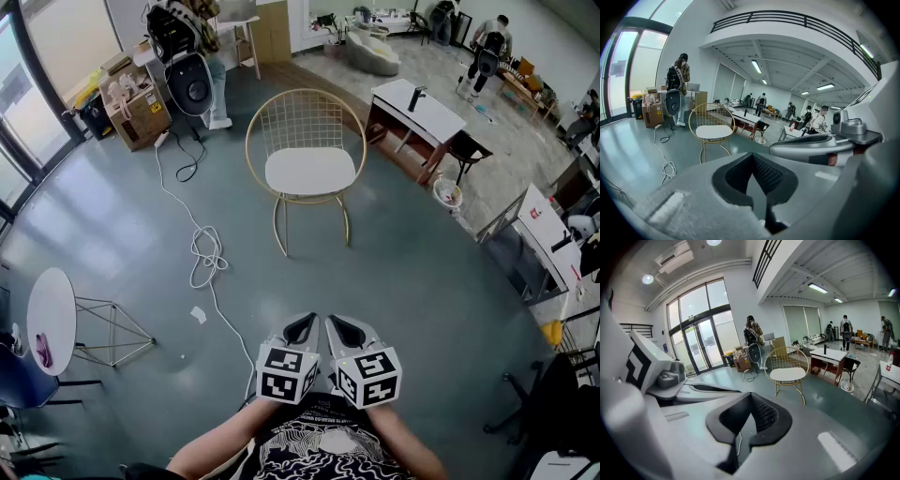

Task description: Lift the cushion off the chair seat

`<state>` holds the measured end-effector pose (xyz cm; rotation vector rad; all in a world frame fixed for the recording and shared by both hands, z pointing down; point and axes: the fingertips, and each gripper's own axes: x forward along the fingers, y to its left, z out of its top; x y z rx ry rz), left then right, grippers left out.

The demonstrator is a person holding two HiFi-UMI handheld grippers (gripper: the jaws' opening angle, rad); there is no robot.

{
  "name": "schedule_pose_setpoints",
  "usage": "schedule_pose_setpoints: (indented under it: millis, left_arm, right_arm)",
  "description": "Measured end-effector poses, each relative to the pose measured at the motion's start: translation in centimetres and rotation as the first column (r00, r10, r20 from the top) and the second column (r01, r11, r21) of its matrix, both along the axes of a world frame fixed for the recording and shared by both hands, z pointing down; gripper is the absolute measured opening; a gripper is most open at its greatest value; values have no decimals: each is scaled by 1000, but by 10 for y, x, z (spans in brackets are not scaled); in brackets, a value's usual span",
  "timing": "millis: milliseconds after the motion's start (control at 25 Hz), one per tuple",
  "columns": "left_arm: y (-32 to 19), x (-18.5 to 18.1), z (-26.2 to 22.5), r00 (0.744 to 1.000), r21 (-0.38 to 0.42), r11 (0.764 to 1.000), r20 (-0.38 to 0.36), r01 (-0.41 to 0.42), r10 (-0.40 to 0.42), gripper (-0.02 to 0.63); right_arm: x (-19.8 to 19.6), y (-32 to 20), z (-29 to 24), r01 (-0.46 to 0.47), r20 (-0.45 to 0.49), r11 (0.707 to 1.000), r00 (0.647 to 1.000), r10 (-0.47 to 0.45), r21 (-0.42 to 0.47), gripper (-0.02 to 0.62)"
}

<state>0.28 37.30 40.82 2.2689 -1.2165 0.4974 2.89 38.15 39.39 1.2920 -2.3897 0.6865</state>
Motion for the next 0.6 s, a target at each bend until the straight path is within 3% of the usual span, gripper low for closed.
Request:
schedule_pose_setpoints:
  millis: [320, 600]
  left_arm:
    - [-4, -22, 5, 1000, -9, 1000, -23, -7, 7, -6]
    - [-17, -54, 3, 999, -8, 999, -40, -31, 31, -6]
  right_arm:
    - [-21, -5, 4, -33, 39, 999, 999, 34, -16, -3]
    - [-51, -14, 3, -52, 15, 998, 999, 52, -22, -3]
